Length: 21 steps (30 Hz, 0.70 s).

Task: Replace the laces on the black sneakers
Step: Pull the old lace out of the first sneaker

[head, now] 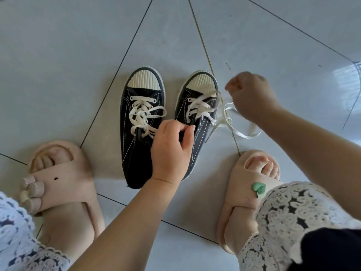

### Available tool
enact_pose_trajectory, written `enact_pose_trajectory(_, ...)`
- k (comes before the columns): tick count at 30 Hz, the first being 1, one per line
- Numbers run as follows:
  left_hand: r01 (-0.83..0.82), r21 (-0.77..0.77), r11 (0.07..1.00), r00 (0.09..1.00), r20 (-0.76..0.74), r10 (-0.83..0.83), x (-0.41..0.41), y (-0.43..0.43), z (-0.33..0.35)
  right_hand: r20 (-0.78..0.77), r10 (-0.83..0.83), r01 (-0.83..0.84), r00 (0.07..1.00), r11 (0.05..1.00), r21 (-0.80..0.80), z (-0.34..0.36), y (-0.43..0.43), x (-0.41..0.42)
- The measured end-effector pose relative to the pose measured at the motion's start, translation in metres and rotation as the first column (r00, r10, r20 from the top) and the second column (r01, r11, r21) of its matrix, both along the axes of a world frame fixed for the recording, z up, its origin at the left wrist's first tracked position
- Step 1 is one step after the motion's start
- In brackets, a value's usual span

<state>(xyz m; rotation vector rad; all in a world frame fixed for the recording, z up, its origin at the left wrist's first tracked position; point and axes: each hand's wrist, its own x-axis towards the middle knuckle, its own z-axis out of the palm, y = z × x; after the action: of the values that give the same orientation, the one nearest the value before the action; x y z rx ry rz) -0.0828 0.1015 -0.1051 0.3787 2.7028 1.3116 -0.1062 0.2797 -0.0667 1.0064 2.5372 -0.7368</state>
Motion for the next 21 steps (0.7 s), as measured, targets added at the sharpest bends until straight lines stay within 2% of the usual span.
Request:
enact_pose_trajectory(1, 0.002, -0.001, 1.0, 1.0, -0.005, -0.002, 0.0, 0.0, 0.0, -0.083, 0.098, -0.096, 0.992, 0.995, 0.029, 0.003, -0.001, -0.004)
enact_pose_trajectory(3, 0.007, -0.007, 1.0, 1.0, -0.015, -0.007, -0.001, 0.001, 0.0, -0.175, 0.318, -0.327, 0.932, 0.945, -0.025, 0.009, -0.011, -0.016)
enact_pose_trajectory(5, 0.014, -0.01, 1.0, 1.0, -0.016, -0.014, -0.001, 0.001, 0.0, -0.132, 0.59, -0.597, 0.797, 0.802, -0.025, 0.009, -0.027, -0.024)
enact_pose_trajectory(7, 0.021, -0.008, 1.0, 1.0, -0.008, -0.021, -0.001, 0.001, 0.0, -0.017, 0.788, -0.786, 0.616, 0.615, 0.053, 0.007, -0.04, -0.025)
enact_pose_trajectory(9, 0.031, -0.008, 0.999, 1.0, 0.001, -0.031, -0.001, 0.0, 0.0, 0.056, 0.86, -0.857, 0.508, 0.498, 0.131, 0.004, -0.045, -0.022)
enact_pose_trajectory(11, 0.03, -0.007, 1.0, 1.0, -0.006, -0.03, -0.001, 0.0, -0.001, 0.056, 0.877, -0.865, 0.478, 0.458, 0.204, 0.002, -0.043, -0.017)
enact_pose_trajectory(12, 0.024, -0.006, 1.0, 1.0, -0.011, -0.024, -0.001, 0.0, -0.001, 0.039, 0.861, -0.843, 0.507, 0.487, 0.23, 0.003, -0.041, -0.016)
enact_pose_trajectory(13, 0.018, -0.005, 1.0, 1.0, -0.012, -0.018, -0.001, 0.0, -0.001, -0.019, 0.796, -0.77, 0.605, 0.591, 0.24, 0.005, -0.036, -0.017)
enact_pose_trajectory(15, 0.015, 0.0, 1.0, 1.0, -0.018, -0.015, 0.0, -0.001, -0.001, -0.179, 0.464, -0.431, 0.867, 0.881, 0.198, 0.007, -0.018, -0.024)
enact_pose_trajectory(16, 0.019, 0.001, 1.0, 1.0, -0.02, -0.019, 0.0, -0.001, -0.001, -0.236, 0.237, -0.212, 0.942, 0.969, 0.127, 0.01, -0.005, -0.028)
enact_pose_trajectory(17, 0.023, 0.001, 1.0, 1.0, -0.018, -0.023, 0.001, -0.001, -0.001, -0.293, 0.008, 0.001, 0.956, 0.999, 0.032, 0.016, 0.01, -0.032)
enact_pose_trajectory(18, 0.026, 0.001, 1.0, 1.0, -0.012, -0.026, 0.002, 0.0, -0.001, -0.329, -0.185, 0.178, 0.926, 0.983, -0.053, 0.02, 0.023, -0.032)
enact_pose_trajectory(19, 0.025, 0.001, 1.0, 1.0, -0.005, -0.025, 0.002, 0.0, -0.001, -0.321, -0.308, 0.294, 0.896, 0.951, -0.091, 0.022, 0.033, -0.03)
enact_pose_trajectory(20, 0.02, 0.001, 1.0, 1.0, 0.002, -0.02, 0.002, 0.0, -0.001, -0.269, -0.334, 0.323, 0.904, 0.943, -0.083, 0.022, 0.038, -0.026)
enact_pose_trajectory(21, 0.016, 0.001, 1.0, 1.0, 0.004, -0.016, 0.002, 0.0, -0.001, -0.194, -0.265, 0.263, 0.945, 0.964, -0.036, 0.017, 0.037, -0.021)
